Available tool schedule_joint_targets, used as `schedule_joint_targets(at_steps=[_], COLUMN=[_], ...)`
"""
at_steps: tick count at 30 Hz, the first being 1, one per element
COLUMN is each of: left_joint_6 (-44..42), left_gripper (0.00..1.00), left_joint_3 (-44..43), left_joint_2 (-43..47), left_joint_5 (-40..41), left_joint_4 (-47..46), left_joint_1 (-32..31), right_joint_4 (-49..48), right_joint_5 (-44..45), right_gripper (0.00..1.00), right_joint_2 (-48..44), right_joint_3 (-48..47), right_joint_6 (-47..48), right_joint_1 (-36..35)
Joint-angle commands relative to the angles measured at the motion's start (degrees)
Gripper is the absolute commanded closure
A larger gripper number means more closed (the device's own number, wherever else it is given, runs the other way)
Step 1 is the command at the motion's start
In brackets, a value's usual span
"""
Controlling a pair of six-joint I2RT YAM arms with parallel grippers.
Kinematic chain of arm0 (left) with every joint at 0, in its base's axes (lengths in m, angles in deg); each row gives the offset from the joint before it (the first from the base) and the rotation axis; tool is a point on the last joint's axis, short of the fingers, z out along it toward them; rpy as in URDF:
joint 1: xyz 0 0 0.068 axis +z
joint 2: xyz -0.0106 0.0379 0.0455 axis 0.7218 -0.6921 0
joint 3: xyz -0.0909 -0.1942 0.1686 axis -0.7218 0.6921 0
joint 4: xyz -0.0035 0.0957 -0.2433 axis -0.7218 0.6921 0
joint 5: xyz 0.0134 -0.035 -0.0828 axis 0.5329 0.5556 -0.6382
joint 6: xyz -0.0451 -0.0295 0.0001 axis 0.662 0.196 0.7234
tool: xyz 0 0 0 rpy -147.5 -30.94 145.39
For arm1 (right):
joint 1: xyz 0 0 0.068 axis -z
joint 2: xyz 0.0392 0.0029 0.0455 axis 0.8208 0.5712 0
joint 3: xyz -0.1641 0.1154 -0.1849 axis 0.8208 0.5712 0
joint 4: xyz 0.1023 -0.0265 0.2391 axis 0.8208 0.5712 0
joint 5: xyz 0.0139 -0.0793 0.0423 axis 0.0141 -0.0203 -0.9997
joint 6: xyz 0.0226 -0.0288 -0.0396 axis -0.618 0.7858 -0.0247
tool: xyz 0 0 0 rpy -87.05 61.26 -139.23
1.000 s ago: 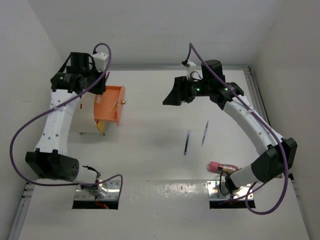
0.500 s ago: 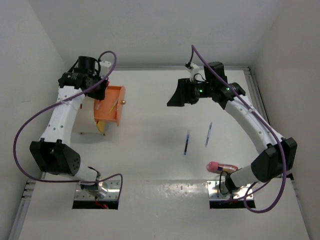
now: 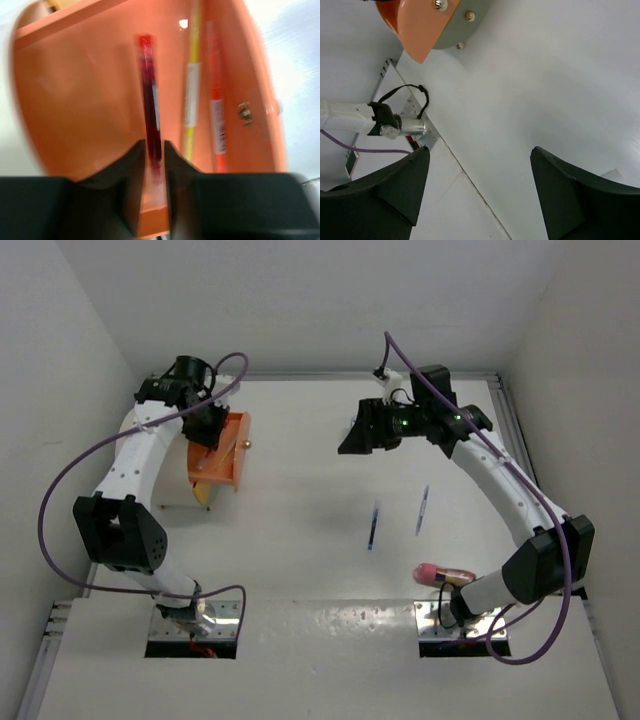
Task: Sort the stationery into containers
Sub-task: Place the pen in the drawer.
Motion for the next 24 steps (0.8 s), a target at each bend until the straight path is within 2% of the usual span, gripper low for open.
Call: schedule_joint_targets(at_steps=[1,6,12,15,19,24], left_joint_6=[-1.08,0.33,1.38,1.21,2.43,3.67], left_gripper=[0.69,0.55,0.55,0.56,0.63,0.64], left_joint_3=[-3.18,-5.73,-15.21,-16.63,-14.18,-5.21], left_joint_2=[-0.58,0.56,2.49,4.42,8.81,17.60], left_joint_5=[-0.47,-0.64,-2.13,-4.50,-6.01,-6.36], left_joint_4=[1.88,0.75,-1.36,-3.56,-8.91,-20.43], left_joint_1=[-0.46,-0.37,-0.45,-0.54,-0.54,-0.72], right_joint_4=[1.30,3.67,8.15,9.04,11.06,11.67], right_joint_5=[2.50,8.56,20.59,24.38,32.89,37.13], right_gripper=[0.19,0.20,0.24,0.25,0.30,0.44], right_joint_2=[-0.16,0.46,0.28,0.11,0.72,2.65], right_joint_3=[0.16,2.00,8.68,12.64,16.50,18.80], right_joint_6=[2.13,0.90,-4.19,-4.72,-5.86,-7.18], right_joint_1=[0.36,1.24,5.10,6.77,9.85,13.80])
